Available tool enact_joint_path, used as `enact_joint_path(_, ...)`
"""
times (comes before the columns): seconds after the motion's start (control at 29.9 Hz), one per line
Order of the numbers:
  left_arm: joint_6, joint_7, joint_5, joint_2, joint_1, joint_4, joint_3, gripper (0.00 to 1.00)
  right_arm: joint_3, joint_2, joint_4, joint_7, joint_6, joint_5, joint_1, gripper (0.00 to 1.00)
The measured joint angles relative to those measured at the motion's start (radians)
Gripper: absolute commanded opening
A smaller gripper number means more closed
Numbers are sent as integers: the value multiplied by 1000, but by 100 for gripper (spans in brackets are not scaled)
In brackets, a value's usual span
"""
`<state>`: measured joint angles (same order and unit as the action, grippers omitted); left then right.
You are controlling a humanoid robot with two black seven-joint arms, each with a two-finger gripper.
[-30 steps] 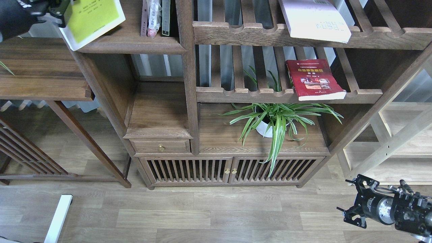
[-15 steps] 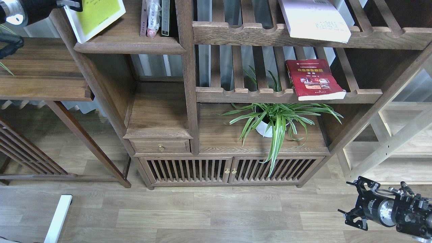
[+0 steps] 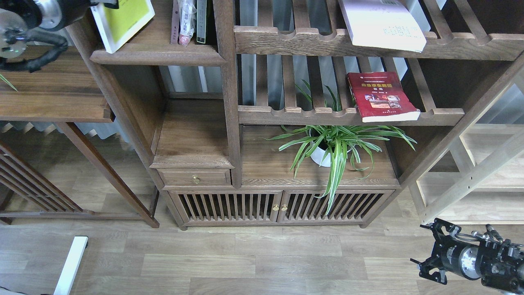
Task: Organize books on shelf
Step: 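Push the paperback deeper into the upper shelf with the left gripper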
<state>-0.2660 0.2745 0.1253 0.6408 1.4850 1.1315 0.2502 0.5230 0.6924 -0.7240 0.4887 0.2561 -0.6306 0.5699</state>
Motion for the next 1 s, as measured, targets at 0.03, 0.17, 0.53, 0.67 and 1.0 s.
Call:
enact_joint_path(0.03, -11, 0, -1, -17, 5, -10, 0, 0, 0, 1, 0, 0, 0, 0, 0, 100)
enact_joint_path(0.17, -51, 0, -2, -79, 20, -52, 0, 0, -1, 1, 0, 0, 0, 0, -1, 100)
enact_joint_path(0.53, -188, -3, -12, -208, 40, -168, 3, 0, -2, 4, 1, 0, 0, 2, 0, 100)
enact_joint_path(0.67, -219, -2, -13, -238, 44, -210, 3, 0, -2, 4, 1, 0, 0, 2, -1, 100)
enact_joint_path(1.0, -223, 10, -10, -285, 80, -286, -56, 0, -2, -1, 2, 0, 0, 1, -1, 100)
